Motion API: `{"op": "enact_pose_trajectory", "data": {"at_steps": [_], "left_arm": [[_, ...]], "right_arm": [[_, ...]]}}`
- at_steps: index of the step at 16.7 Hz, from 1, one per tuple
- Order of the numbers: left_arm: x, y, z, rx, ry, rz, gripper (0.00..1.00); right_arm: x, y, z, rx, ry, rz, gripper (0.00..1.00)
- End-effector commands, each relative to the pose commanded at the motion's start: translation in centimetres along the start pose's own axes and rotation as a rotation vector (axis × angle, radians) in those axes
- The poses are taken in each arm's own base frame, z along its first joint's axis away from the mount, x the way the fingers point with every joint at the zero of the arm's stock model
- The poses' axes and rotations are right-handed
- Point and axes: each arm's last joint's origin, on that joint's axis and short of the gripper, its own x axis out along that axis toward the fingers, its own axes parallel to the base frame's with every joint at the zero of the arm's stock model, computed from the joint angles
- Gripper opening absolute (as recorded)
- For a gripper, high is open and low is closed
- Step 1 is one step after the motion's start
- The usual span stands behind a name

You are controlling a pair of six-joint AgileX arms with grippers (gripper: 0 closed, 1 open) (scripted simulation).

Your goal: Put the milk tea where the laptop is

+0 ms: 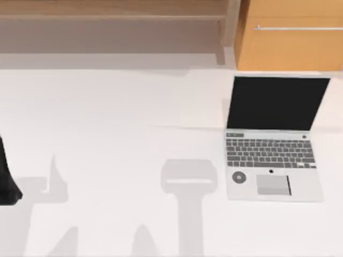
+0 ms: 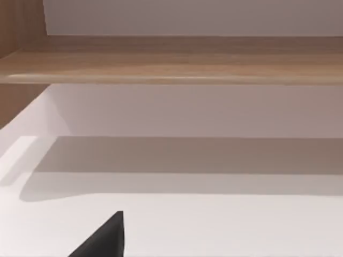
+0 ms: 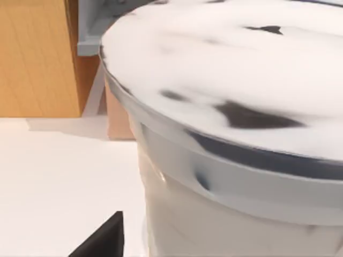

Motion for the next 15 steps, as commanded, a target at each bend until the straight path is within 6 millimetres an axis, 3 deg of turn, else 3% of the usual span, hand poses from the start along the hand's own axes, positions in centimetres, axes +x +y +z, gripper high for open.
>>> {"op": "enact_pose_trajectory", "data": {"at_steps": [3,7,15], "left_arm": [[0.0,0.0,0.0,0.0,0.0,0.0,1.0],[0.0,0.0,0.0,0.0,0.0,0.0,1.0],[0.0,0.0,0.0,0.0,0.0,0.0,1.0]], "right_arm": [[2.6,0.3,-0.2,0.001,0.001,0.0,1.0],[2.9,0.4,-0.2,0.0,0.0,0.0,1.0],[2.9,0.4,-0.2,0.0,0.0,0.0,0.4]]}}
